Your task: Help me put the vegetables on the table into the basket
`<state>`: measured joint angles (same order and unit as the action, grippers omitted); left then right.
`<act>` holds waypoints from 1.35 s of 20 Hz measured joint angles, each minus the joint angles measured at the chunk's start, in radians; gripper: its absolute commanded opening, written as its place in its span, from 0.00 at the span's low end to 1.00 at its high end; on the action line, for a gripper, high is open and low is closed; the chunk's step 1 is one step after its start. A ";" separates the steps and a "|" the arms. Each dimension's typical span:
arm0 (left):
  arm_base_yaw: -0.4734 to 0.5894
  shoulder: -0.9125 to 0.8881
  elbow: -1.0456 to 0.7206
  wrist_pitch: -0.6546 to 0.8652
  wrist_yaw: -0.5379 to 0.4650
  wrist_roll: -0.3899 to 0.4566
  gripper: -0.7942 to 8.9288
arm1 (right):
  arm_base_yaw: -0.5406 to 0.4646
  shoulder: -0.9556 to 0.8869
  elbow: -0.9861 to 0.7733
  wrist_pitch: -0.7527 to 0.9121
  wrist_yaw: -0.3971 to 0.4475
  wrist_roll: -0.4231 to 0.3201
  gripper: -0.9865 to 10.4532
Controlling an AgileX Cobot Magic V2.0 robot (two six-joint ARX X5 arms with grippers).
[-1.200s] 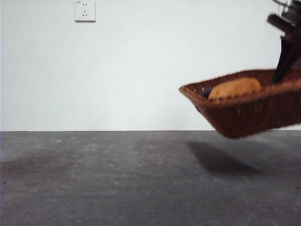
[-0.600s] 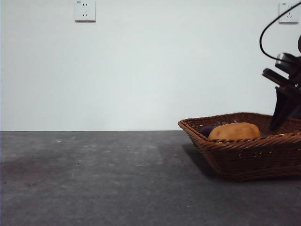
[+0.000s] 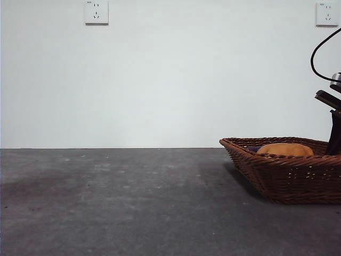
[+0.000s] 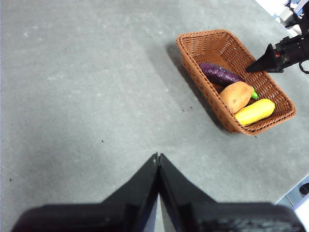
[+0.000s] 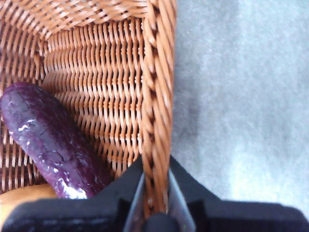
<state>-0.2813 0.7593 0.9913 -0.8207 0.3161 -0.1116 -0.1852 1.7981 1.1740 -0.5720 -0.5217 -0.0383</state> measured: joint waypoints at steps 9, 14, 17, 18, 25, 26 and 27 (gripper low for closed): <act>0.000 0.005 0.000 0.001 0.000 0.000 0.07 | 0.034 0.013 0.008 0.016 0.032 -0.003 0.08; 0.000 0.006 0.000 0.034 0.000 0.000 0.07 | 0.036 0.021 0.008 0.043 0.029 -0.007 0.34; 0.000 0.007 0.000 0.035 0.000 0.000 0.07 | 0.040 0.040 0.012 0.045 0.015 -0.008 0.42; 0.000 0.007 0.000 0.037 0.000 0.000 0.07 | 0.041 0.040 0.031 0.040 0.014 -0.008 0.42; 0.000 0.011 0.000 0.037 0.000 0.008 0.07 | 0.041 -0.052 0.283 -0.301 0.006 -0.045 0.39; 0.000 0.011 0.000 0.037 0.000 0.015 0.07 | 0.041 -0.097 0.302 -0.367 -0.009 -0.054 0.32; 0.000 0.011 0.000 0.037 0.000 0.018 0.07 | 0.042 -0.145 0.311 -0.431 -0.026 -0.067 0.27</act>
<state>-0.2813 0.7704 0.9913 -0.7841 0.3161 -0.0937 -0.1432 1.6531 1.4845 -1.0027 -0.5480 -0.1055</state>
